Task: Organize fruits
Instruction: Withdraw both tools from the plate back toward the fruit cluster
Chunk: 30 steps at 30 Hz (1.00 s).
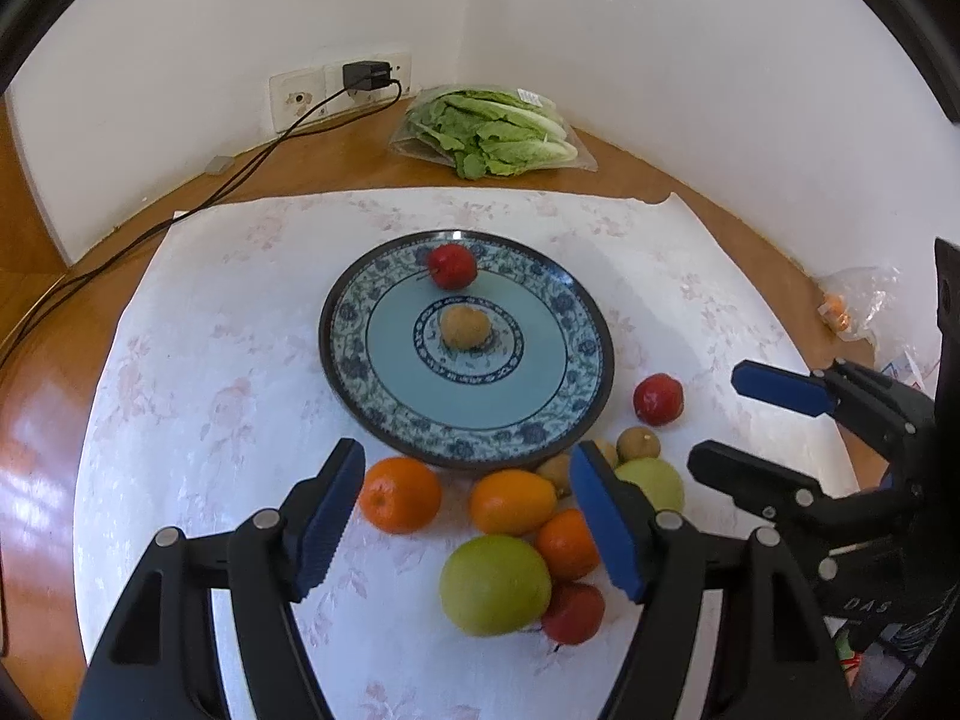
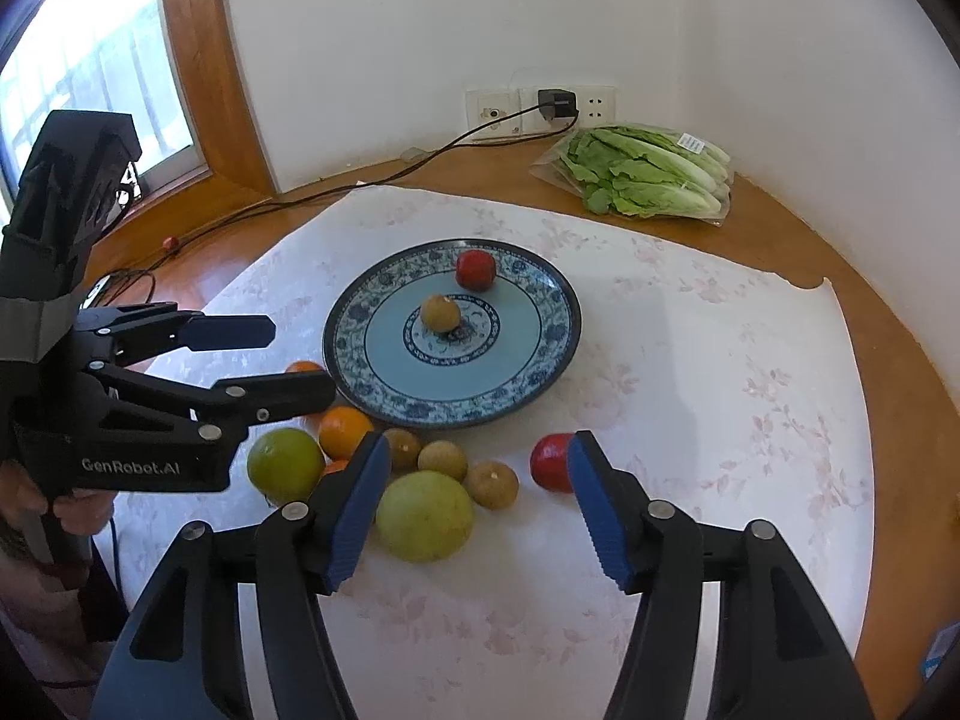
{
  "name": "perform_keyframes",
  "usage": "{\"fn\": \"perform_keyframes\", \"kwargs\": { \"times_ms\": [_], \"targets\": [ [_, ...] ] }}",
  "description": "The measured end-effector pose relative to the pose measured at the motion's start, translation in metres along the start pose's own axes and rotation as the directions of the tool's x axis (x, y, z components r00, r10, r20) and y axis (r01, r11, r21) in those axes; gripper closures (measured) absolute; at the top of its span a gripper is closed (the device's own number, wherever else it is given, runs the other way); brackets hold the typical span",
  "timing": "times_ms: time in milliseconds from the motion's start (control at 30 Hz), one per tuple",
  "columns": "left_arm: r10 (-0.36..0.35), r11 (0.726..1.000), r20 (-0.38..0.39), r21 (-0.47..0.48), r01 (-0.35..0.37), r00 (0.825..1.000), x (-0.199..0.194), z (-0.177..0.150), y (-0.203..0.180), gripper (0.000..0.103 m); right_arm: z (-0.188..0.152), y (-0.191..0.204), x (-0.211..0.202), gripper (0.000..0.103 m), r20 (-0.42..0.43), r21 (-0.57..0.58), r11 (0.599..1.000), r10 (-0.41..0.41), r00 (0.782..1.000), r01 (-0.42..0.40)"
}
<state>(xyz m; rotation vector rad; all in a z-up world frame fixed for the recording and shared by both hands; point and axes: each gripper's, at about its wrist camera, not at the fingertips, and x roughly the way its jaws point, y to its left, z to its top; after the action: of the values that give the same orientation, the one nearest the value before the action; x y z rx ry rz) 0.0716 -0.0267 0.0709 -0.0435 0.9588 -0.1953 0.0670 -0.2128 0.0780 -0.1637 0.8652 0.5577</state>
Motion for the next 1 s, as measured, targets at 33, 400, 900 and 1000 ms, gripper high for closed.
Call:
{"fn": "perform_keyframes", "kwargs": {
  "times_ms": [33,400,900,1000],
  "targets": [
    [0.006,1.000,0.000,-0.001,-0.006,1.000,-0.001,-0.002,0.001,0.029,-0.001,-0.001,0.000,0.040,-0.002,0.003,1.000,0.002,1.000,-0.002],
    [0.041,0.999,-0.016,-0.012,-0.041,0.999,-0.002,-0.019,0.015,0.029,-0.014,-0.013,0.002,0.040,-0.023,0.063,0.998,0.006,1.000,-0.005],
    [0.013,1.000,-0.017,-0.017,-0.013,1.000,-0.005,-0.029,0.028,0.027,-0.028,-0.021,0.003,0.040,-0.060,0.115,0.993,-0.015,0.998,0.022],
    [0.010,1.000,-0.018,-0.015,-0.010,1.000,-0.006,-0.030,0.031,0.027,-0.030,-0.024,0.002,0.040,-0.064,0.140,0.990,-0.024,0.998,0.033]
  ]
}}
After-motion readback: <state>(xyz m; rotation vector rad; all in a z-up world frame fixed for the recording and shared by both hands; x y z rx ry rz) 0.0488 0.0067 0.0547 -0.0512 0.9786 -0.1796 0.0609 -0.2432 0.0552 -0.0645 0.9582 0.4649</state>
